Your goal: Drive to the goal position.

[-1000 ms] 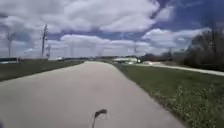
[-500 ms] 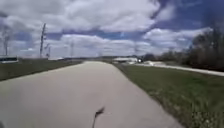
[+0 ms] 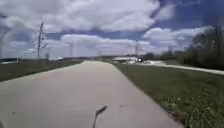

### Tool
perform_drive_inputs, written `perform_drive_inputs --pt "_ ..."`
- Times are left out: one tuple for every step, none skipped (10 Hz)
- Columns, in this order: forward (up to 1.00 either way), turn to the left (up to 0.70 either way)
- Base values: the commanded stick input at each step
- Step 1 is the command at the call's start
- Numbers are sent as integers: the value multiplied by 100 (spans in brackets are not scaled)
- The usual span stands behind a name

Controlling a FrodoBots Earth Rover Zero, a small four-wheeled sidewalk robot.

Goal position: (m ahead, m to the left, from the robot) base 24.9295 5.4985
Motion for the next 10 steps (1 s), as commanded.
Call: perform_drive_inputs --pt "100 0" --pt "100 0" --pt "100 0" --pt "100 0" --pt "100 0" --pt "100 4" --pt "100 16" --pt "100 22" --pt "100 0" --pt "100 0"
